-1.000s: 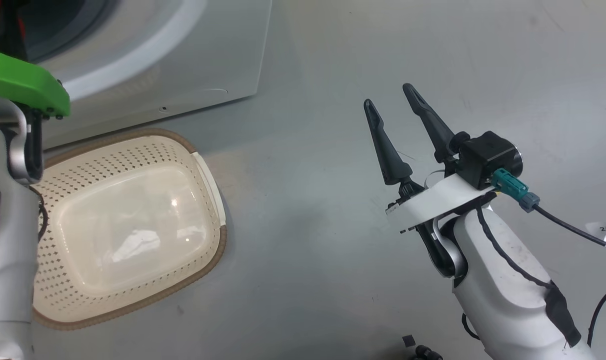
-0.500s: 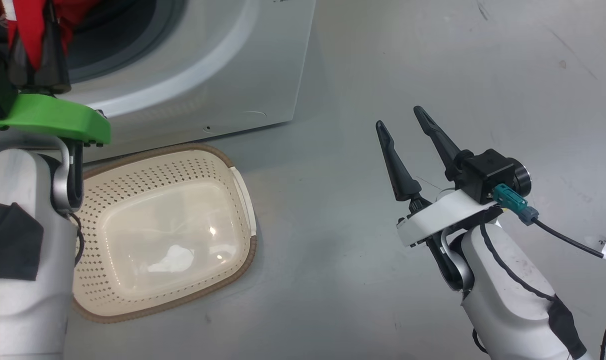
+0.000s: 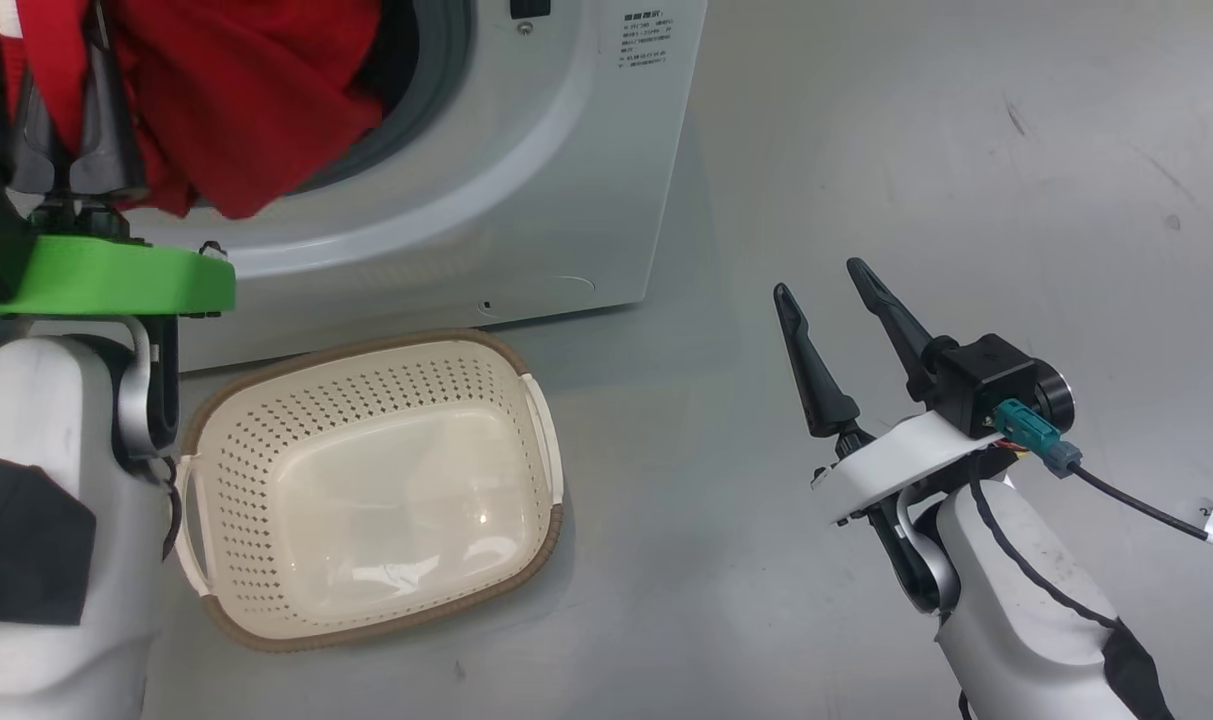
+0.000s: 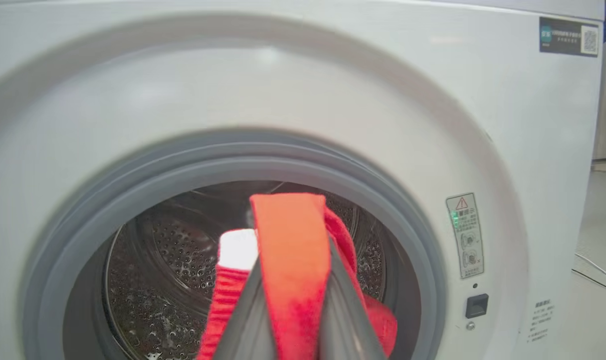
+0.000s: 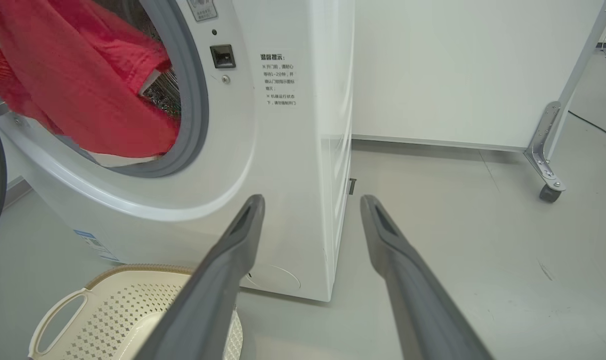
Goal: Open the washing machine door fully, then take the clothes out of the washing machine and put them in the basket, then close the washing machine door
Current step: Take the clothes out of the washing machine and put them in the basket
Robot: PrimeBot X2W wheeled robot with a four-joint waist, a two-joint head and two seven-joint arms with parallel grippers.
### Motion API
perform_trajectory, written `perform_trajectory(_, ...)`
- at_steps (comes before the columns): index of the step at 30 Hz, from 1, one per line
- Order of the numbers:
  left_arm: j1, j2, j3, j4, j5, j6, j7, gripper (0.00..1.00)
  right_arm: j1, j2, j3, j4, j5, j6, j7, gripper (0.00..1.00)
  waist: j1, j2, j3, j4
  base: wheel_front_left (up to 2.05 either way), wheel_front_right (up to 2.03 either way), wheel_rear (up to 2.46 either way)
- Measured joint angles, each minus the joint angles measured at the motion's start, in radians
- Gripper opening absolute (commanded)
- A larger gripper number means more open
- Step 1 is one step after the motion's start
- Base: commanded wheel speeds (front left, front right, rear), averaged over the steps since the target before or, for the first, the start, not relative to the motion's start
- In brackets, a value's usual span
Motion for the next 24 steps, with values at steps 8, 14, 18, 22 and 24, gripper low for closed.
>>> perform_trajectory(8,0.059,-0.002,0.011,-0.121,0.014,0.017,-0.003,0.0,0.024,0.001,-0.009,0.01,-0.003,0.006,0.0,1.0,0.0,0.0,-0.059,0.026,0.0,0.0,0.0)
perform_trajectory(14,0.168,-0.027,0.022,-0.164,0.016,0.028,-0.003,0.0,0.064,0.002,-0.031,0.019,-0.003,0.006,0.0,1.0,0.0,0.0,-0.107,0.041,0.0,0.0,0.0)
perform_trajectory(18,0.263,-0.032,0.026,-0.154,0.014,0.035,-0.003,0.0,0.09,0.002,-0.031,0.029,-0.004,0.009,0.0,1.0,0.0,0.0,-0.136,0.044,0.0,0.0,0.0)
perform_trajectory(22,0.36,-0.061,0.017,-0.121,-0.005,0.036,0.015,0.0,0.112,0.003,-0.03,0.035,-0.006,0.015,0.0,1.0,0.0,0.0,-0.162,0.044,0.0,0.0,0.0)
perform_trajectory(24,0.406,-0.08,0.01,-0.103,-0.024,0.039,0.027,0.0,0.122,0.003,-0.028,0.036,-0.006,0.015,0.0,1.0,0.0,0.0,-0.173,0.042,0.0,0.0,0.0)
